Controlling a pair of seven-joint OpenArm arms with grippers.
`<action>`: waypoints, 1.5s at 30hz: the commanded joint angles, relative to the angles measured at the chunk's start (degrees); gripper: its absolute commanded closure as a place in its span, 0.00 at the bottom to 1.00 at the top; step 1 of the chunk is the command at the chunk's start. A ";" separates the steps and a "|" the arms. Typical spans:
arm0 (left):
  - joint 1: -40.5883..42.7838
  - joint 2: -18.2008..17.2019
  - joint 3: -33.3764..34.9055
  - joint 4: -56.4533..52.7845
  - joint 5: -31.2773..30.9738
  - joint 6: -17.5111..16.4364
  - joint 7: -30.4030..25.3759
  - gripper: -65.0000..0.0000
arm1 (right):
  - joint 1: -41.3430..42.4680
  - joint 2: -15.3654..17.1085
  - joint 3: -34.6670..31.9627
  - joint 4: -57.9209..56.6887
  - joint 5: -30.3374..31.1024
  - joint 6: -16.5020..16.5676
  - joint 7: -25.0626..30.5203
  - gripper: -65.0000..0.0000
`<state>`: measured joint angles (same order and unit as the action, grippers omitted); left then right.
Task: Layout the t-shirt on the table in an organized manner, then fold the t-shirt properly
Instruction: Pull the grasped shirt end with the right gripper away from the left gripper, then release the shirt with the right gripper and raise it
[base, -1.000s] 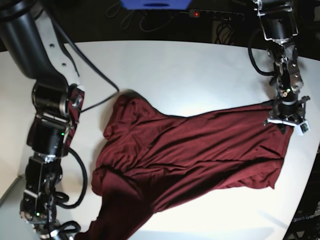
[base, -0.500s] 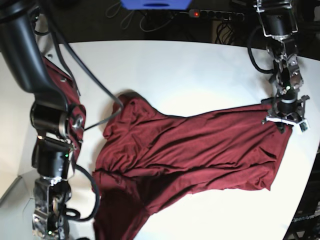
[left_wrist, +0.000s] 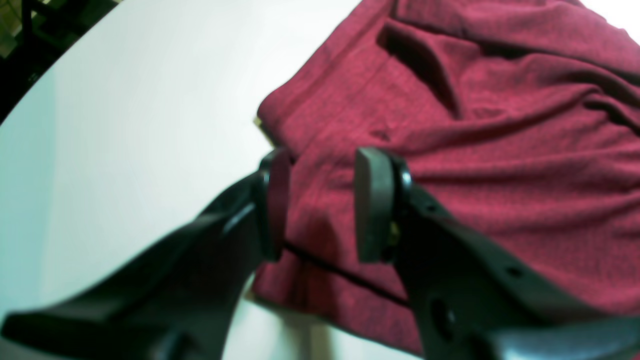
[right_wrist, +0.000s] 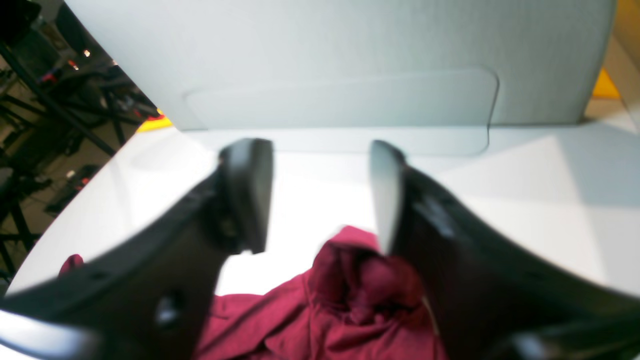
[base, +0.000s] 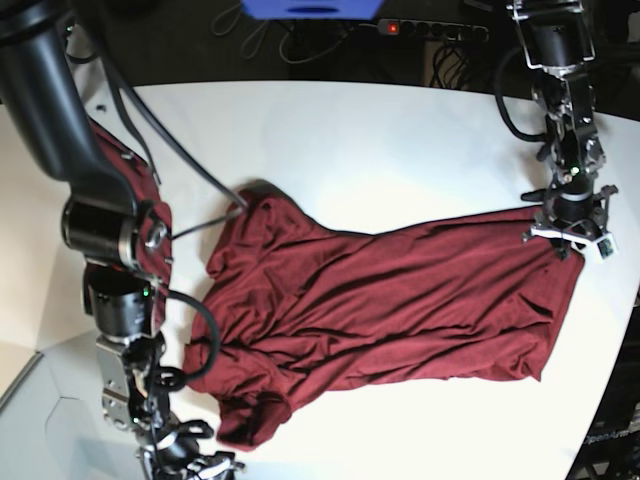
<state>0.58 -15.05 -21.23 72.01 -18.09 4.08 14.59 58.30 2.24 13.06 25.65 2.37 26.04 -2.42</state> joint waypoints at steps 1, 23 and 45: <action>-1.06 -0.82 -0.26 1.09 0.20 -0.08 -1.36 0.67 | 1.61 0.27 -0.09 1.65 0.84 0.38 1.32 0.44; -3.35 -0.03 -0.35 2.76 0.11 -0.08 -1.36 0.67 | -52.02 -5.27 -2.82 54.57 1.10 0.38 -17.06 0.39; -1.15 -0.03 -0.17 3.11 0.11 -0.16 -1.62 0.67 | -68.55 -3.87 -7.92 74.88 1.45 0.55 -16.71 1.00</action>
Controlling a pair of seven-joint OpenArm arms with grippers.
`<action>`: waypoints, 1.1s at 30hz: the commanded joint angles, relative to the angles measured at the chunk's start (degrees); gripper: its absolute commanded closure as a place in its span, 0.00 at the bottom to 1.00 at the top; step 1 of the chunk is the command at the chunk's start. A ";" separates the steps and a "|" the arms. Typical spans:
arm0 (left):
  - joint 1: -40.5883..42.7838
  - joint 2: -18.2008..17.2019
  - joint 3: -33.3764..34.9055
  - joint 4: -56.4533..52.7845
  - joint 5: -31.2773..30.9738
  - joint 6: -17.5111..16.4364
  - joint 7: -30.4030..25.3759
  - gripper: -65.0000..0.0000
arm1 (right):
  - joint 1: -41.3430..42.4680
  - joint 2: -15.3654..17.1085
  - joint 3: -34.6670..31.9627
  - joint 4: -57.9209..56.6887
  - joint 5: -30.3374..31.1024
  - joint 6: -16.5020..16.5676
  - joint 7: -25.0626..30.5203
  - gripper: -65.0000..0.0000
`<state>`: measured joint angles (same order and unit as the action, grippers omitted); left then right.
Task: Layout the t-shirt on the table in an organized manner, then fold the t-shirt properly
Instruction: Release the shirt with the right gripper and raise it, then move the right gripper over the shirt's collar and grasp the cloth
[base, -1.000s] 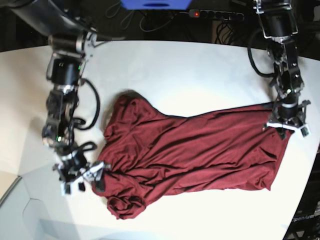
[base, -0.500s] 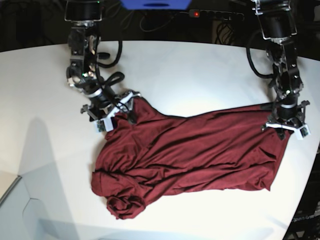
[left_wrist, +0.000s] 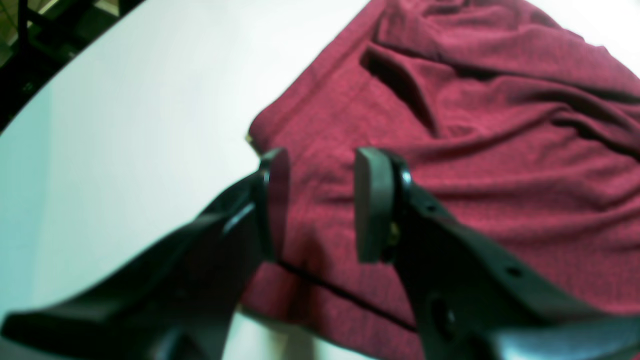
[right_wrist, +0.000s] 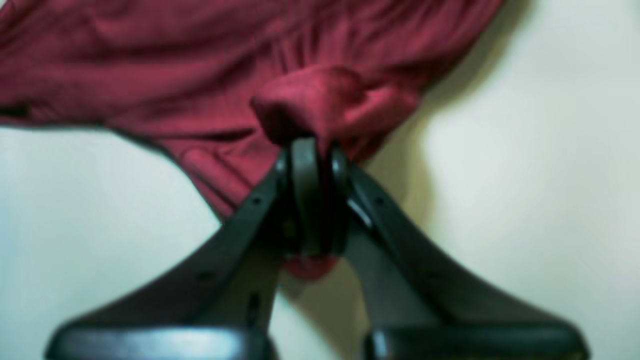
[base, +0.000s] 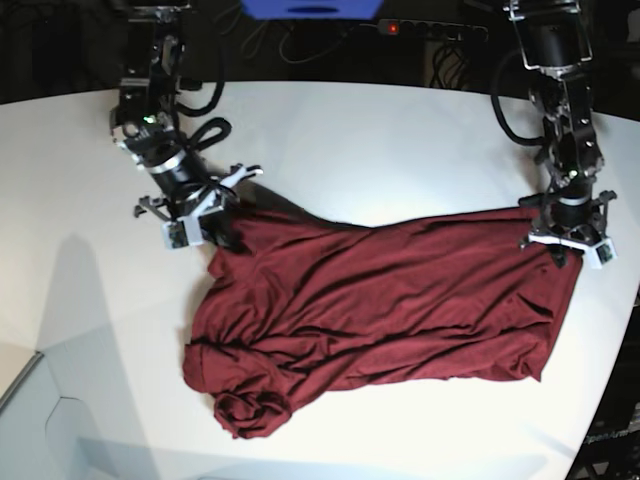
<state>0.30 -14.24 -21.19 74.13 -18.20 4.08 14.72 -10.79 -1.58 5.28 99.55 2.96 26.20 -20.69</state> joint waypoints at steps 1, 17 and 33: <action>-0.87 -0.84 0.05 1.26 0.22 -0.16 -1.58 0.67 | -0.60 -0.13 -0.31 4.23 0.86 0.40 1.57 1.00; -1.39 1.27 2.95 0.82 0.57 -0.25 -1.49 0.67 | -4.20 -1.18 -28.62 8.54 -14.17 0.49 8.16 0.99; 0.63 1.01 2.07 1.26 0.66 -0.25 -1.49 0.67 | -1.74 -1.62 -20.71 8.45 -17.51 0.49 5.17 0.41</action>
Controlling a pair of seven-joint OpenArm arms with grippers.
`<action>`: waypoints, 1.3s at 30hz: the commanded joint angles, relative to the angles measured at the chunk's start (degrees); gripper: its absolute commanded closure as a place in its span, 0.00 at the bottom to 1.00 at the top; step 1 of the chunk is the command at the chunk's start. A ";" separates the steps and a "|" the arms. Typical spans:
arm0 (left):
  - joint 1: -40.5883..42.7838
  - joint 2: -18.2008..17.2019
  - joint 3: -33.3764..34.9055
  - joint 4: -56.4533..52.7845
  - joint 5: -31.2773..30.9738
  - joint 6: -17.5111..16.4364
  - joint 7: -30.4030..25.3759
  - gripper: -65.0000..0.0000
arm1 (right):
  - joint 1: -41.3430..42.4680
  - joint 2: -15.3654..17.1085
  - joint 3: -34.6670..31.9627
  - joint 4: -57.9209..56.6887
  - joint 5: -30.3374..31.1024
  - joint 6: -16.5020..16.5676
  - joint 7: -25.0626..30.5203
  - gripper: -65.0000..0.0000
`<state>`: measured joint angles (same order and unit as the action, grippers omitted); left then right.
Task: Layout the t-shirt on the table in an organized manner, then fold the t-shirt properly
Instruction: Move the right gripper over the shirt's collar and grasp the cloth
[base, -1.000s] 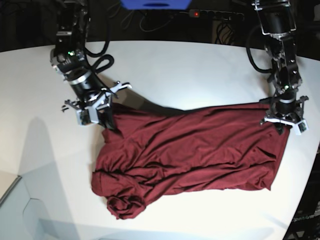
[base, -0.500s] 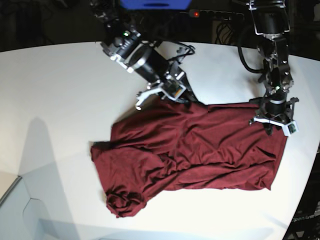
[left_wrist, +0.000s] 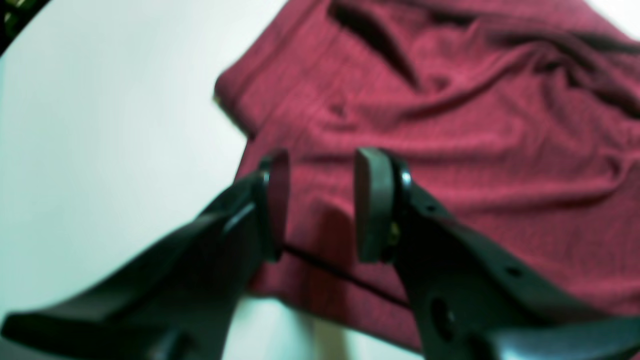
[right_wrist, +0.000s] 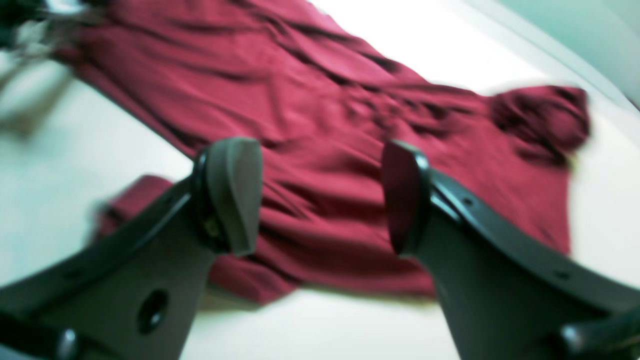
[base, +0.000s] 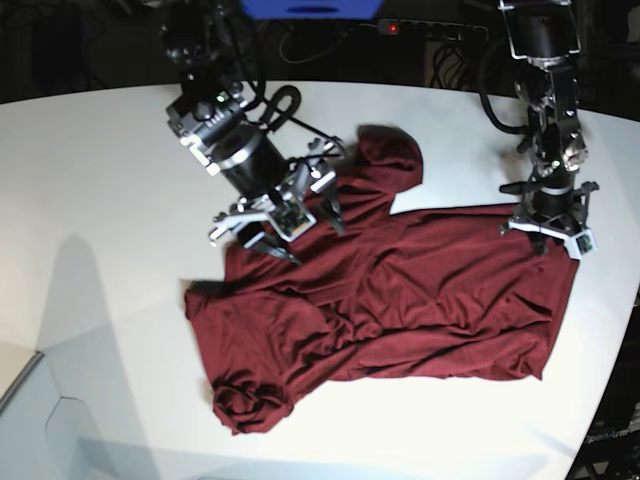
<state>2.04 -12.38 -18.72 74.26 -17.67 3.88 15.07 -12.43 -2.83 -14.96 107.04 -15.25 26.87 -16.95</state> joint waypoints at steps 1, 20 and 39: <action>-1.12 -0.85 -1.02 1.21 0.04 -0.06 -1.84 0.67 | -1.07 -0.38 0.41 1.04 0.70 -0.19 1.43 0.41; -1.12 -0.85 -2.77 1.21 -0.13 -0.06 -1.84 0.67 | -2.21 -0.38 1.99 -19.00 0.70 -0.19 10.22 0.42; -0.94 -0.85 -12.00 1.30 -0.13 -0.06 -1.75 0.67 | -1.42 0.24 -2.40 -21.81 0.70 -0.19 10.58 1.00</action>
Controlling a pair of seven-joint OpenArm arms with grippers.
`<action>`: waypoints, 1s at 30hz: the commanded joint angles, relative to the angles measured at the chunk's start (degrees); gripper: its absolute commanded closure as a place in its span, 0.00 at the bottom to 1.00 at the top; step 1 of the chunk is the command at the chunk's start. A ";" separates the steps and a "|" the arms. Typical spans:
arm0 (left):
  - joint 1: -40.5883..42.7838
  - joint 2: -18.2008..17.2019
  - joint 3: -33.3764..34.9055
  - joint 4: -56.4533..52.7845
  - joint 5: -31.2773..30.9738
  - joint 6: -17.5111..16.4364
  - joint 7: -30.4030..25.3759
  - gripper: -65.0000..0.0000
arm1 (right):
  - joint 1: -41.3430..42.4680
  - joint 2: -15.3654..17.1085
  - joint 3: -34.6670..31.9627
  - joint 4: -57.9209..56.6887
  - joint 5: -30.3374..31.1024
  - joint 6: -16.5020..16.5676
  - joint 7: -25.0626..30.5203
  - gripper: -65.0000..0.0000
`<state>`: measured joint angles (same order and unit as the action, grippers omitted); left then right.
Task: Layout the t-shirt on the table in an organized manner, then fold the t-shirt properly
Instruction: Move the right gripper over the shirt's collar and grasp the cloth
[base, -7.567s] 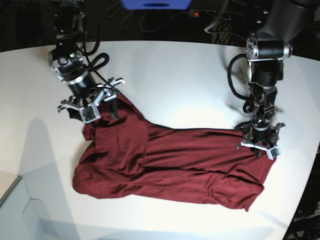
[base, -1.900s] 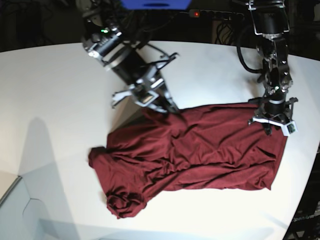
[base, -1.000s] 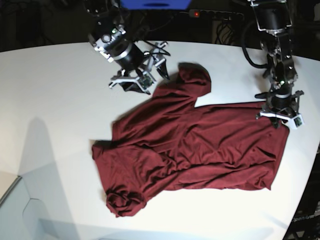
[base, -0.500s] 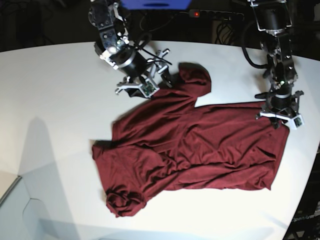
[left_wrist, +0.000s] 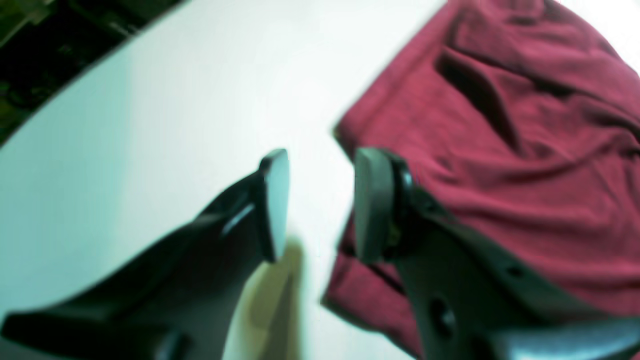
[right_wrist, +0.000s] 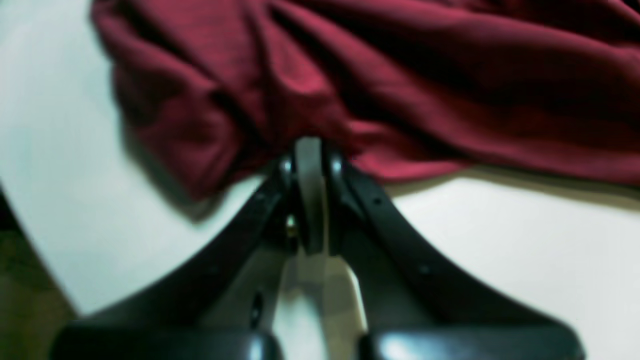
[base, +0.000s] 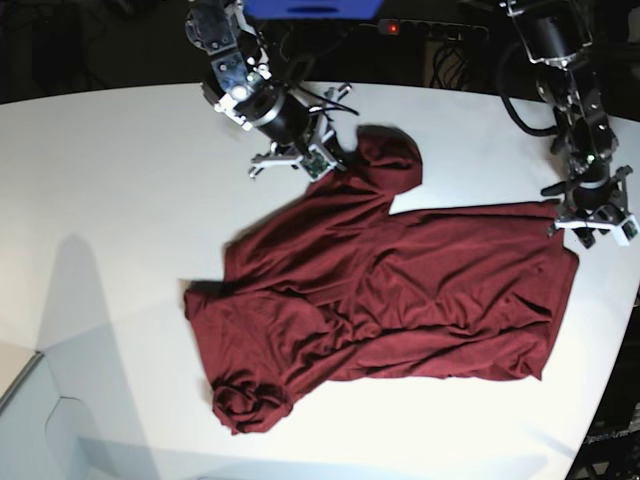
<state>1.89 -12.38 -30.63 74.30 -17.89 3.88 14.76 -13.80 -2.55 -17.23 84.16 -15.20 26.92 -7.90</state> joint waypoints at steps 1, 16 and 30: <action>-0.70 -0.85 -0.62 1.26 0.09 -0.06 -1.45 0.67 | -0.40 0.13 -0.83 1.60 0.65 -0.24 1.70 1.00; 0.26 -0.94 -5.10 1.26 0.00 -0.06 -1.45 0.67 | -2.42 0.66 -2.94 8.37 0.30 -0.41 -1.64 0.79; 0.26 -0.76 -4.93 1.26 0.00 -0.06 -1.45 0.67 | 2.15 0.92 -0.66 1.77 0.39 -0.41 -1.90 0.41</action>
<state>2.85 -12.32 -35.38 74.37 -17.91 3.88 14.81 -11.94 -1.13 -17.76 84.93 -15.44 26.70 -11.25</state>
